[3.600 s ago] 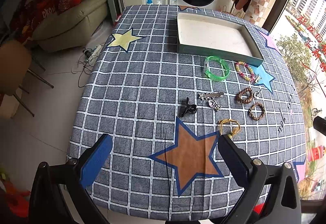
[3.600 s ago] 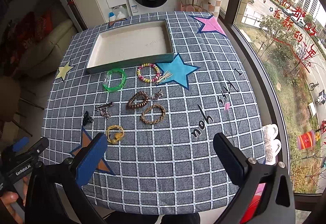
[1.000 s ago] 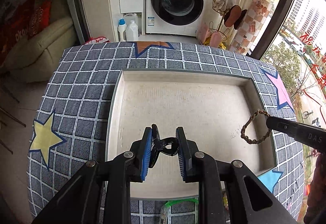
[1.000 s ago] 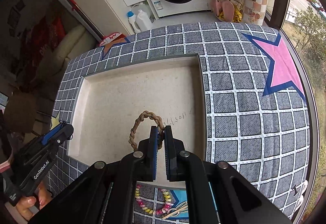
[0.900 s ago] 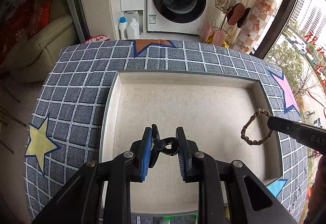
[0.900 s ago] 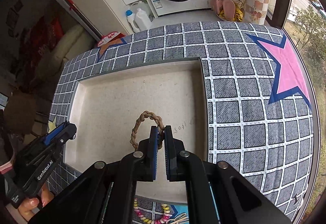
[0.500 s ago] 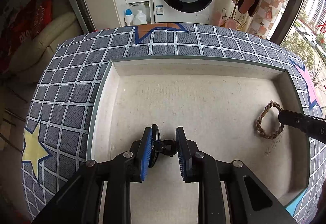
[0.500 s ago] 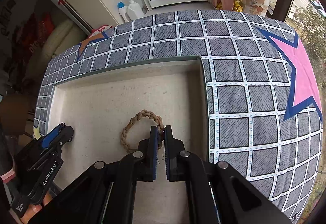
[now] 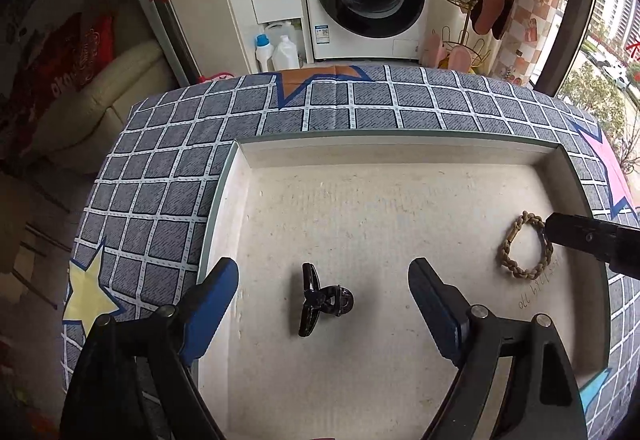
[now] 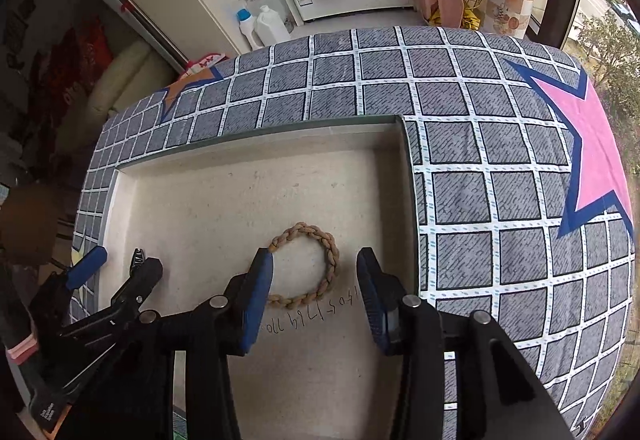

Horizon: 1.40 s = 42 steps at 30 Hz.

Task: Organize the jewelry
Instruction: 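Grasp the silver barrette with the left tool while the right tool grasps the coiled hair tie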

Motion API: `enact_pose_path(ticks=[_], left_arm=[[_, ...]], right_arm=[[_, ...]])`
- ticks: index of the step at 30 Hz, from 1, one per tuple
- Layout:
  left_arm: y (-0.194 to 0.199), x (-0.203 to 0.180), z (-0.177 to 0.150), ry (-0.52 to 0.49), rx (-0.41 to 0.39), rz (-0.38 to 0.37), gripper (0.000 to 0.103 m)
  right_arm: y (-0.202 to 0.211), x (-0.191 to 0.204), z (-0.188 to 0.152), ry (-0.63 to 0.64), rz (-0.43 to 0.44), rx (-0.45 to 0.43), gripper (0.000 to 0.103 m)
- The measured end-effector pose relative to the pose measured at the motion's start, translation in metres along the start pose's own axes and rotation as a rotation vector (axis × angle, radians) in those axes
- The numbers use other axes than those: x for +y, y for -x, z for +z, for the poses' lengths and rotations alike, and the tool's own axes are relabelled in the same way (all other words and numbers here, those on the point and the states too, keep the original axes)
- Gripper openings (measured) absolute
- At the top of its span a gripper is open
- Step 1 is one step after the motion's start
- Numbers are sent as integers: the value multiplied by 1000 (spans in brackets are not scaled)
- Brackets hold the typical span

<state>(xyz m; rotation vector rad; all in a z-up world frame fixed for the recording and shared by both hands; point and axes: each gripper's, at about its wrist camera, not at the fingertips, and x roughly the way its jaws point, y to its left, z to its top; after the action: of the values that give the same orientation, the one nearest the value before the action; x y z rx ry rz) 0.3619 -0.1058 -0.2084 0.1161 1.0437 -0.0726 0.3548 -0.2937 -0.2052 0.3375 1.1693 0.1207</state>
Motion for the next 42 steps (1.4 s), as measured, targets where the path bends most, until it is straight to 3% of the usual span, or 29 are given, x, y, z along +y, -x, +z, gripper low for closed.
enact_pose_path(ticks=[2, 4, 6, 9, 13, 15, 19, 20, 21, 24, 33, 42], left_arm=[[12, 2, 0, 1, -19, -10, 97], [25, 4, -2, 2, -41, -25, 97], [38, 7, -7, 9, -50, -46, 103], [55, 13, -17, 20, -46, -74, 103], [76, 24, -39, 18, -41, -66, 103], [85, 30, -52, 12, -31, -57, 103], [98, 41, -85, -8, 3, -37, 103], [100, 43, -93, -17, 13, -31, 103], [101, 46, -101, -28, 23, -28, 103], [105, 48, -124, -48, 53, -31, 103], [104, 47, -175, -169, 116, -59, 103], [93, 24, -191, -284, 138, -100, 103]], right_arm=[[11, 2, 1, -11, 25, -20, 51], [24, 6, 0, -13, 44, -45, 65], [36, 8, -4, -20, 64, -66, 69], [50, 12, -14, -36, 92, -78, 81], [67, 17, -34, -41, 102, -93, 82], [75, 17, -46, -47, 106, -96, 91], [92, 18, -72, -61, 115, -117, 92], [96, 17, -78, -62, 114, -119, 94], [99, 17, -84, -66, 112, -119, 103], [105, 15, -102, -85, 115, -124, 103], [98, 8, -166, -123, 59, 39, 103], [85, -4, -218, -184, -28, 133, 103]])
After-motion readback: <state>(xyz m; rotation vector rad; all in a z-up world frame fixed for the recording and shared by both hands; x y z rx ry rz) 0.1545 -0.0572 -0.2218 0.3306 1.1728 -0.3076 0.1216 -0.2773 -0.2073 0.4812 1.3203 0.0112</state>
